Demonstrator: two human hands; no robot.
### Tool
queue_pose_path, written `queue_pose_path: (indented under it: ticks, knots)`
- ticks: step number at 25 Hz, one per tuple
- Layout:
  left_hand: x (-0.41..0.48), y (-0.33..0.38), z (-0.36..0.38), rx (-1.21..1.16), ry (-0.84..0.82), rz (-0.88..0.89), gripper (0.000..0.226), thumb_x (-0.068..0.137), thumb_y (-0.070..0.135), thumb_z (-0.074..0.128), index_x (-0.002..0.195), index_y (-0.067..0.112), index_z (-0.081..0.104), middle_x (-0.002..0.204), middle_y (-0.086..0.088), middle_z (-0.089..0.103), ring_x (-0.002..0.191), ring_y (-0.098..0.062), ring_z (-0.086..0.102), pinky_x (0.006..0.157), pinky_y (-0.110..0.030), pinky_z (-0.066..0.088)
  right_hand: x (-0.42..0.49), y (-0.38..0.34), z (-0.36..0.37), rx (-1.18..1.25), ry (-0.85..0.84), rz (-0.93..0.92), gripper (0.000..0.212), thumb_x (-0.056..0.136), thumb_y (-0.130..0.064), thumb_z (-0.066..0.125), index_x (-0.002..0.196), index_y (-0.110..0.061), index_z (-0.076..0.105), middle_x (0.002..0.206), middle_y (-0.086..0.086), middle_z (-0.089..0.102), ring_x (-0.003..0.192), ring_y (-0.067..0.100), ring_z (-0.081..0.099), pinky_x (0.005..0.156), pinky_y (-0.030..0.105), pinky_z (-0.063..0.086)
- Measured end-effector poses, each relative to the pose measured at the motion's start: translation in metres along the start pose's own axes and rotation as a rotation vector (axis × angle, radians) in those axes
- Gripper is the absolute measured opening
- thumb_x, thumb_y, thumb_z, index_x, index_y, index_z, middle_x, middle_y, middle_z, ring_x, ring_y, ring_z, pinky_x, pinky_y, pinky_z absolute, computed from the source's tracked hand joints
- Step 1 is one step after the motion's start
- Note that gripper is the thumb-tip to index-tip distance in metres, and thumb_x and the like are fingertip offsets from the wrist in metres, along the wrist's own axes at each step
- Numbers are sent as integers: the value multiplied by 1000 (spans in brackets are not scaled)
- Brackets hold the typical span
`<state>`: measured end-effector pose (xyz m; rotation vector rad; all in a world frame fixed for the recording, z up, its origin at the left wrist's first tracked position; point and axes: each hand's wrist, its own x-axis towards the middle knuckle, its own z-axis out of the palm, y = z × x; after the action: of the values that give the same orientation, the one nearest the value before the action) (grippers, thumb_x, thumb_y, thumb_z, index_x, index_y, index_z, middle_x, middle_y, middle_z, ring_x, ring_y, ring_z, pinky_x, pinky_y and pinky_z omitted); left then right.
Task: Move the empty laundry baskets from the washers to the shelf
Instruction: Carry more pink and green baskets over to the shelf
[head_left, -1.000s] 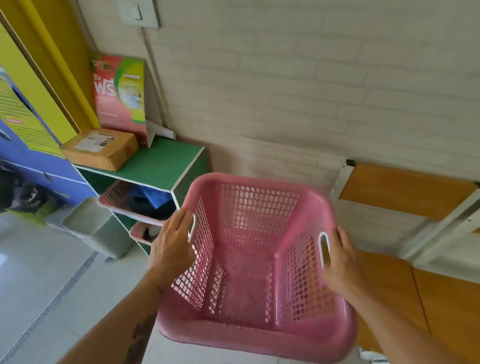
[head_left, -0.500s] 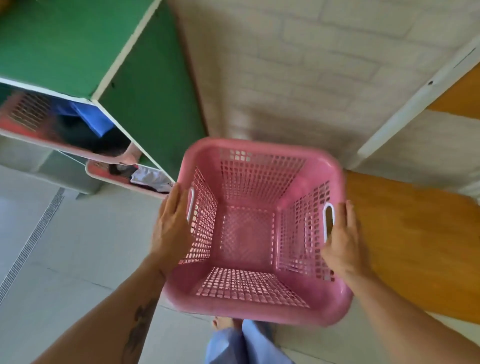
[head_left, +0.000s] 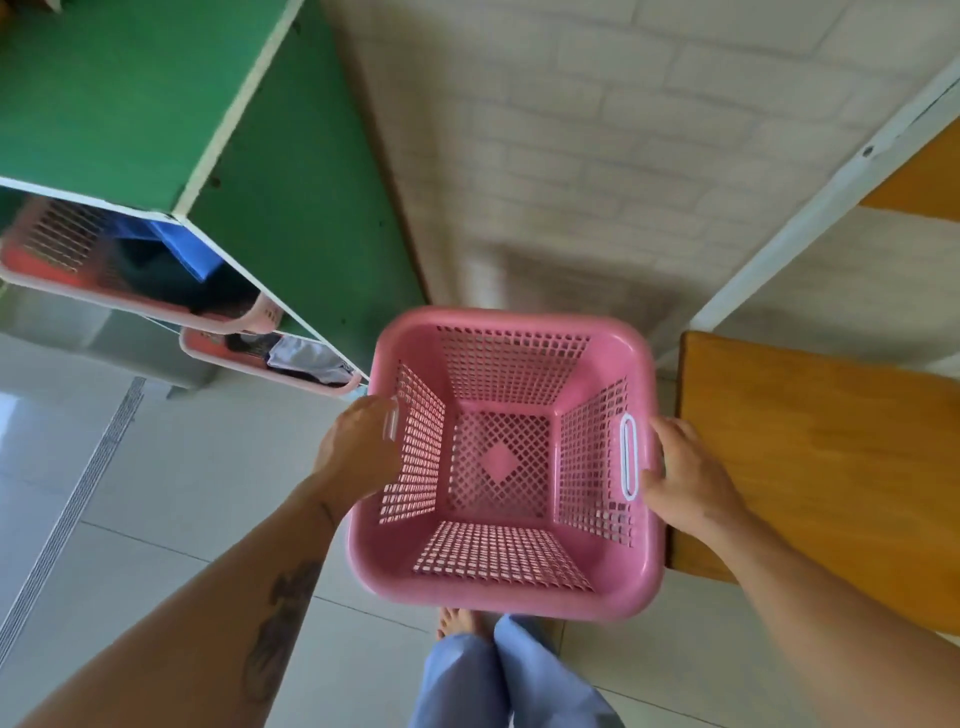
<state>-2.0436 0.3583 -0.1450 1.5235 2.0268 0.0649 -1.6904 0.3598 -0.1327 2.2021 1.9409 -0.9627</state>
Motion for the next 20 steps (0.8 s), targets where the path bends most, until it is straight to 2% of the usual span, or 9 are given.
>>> queue_pose_path:
  ticks: [2, 4, 7, 9, 11, 14, 15, 17, 20]
  knots:
    - [-22, 28, -30, -52, -6, -18, 37, 79, 10, 52, 111, 24, 66, 107, 0, 67, 86, -20, 62, 73, -31, 53, -22, -11, -28, 41, -15, 15, 59, 88, -19, 62, 142, -17, 38, 141, 2, 44, 116, 18, 52, 86, 24, 43]
    - [-47, 52, -58, -91, -17, 13, 39, 77, 10, 51, 109, 27, 66, 103, 0, 69, 86, -20, 65, 75, -34, 57, -50, -23, -56, 77, -29, 42, 62, 89, -24, 61, 145, -15, 35, 148, 4, 38, 131, 22, 44, 99, 31, 41]
    - [-84, 88, -92, -85, -35, 166, 46, 80, 8, 51, 122, 22, 62, 120, -1, 68, 102, -20, 65, 90, -40, 55, -103, -32, -93, 127, 9, 86, 66, 89, -30, 60, 148, -17, 31, 155, 3, 31, 141, 23, 33, 113, 42, 34]
    - [-105, 108, -107, -104, -83, 259, 48, 83, 4, 52, 128, 17, 57, 123, -2, 65, 103, -18, 63, 94, -36, 53, -139, -29, -108, 149, 42, 102, 66, 88, -26, 60, 148, -19, 32, 156, 1, 31, 143, 21, 30, 115, 39, 30]
    - [-128, 125, -120, -105, -135, 378, 46, 84, 1, 52, 128, 15, 57, 124, -2, 64, 102, -16, 62, 91, -29, 54, -183, -25, -119, 175, 94, 136, 66, 87, -26, 59, 148, -20, 33, 156, 1, 30, 143, 19, 28, 115, 36, 28]
    - [-153, 143, -130, -67, -177, 530, 46, 85, 2, 52, 128, 18, 57, 126, -1, 63, 96, -12, 66, 71, -15, 54, -247, -15, -127, 226, 184, 212, 66, 87, -28, 59, 148, -21, 33, 156, 1, 29, 143, 20, 29, 112, 35, 30]
    - [-167, 151, -133, -39, -186, 587, 44, 86, 4, 52, 128, 19, 57, 126, -1, 63, 97, -12, 65, 73, -16, 54, -273, -11, -127, 239, 217, 238, 66, 87, -28, 59, 148, -21, 33, 157, 1, 28, 143, 21, 29, 112, 35, 30]
    - [-197, 168, -133, 19, -196, 679, 40, 88, 9, 51, 126, 19, 58, 125, -1, 64, 103, -15, 64, 88, -24, 53, -320, -2, -127, 265, 258, 270, 66, 87, -28, 58, 148, -20, 33, 157, 2, 28, 143, 20, 29, 111, 34, 28]
    - [-243, 200, -122, 106, -225, 799, 44, 88, 7, 49, 131, 16, 55, 129, -2, 62, 113, -15, 61, 92, -18, 45, -395, 18, -127, 322, 368, 315, 65, 87, -29, 57, 147, -19, 34, 156, 2, 29, 141, 19, 30, 110, 33, 29]
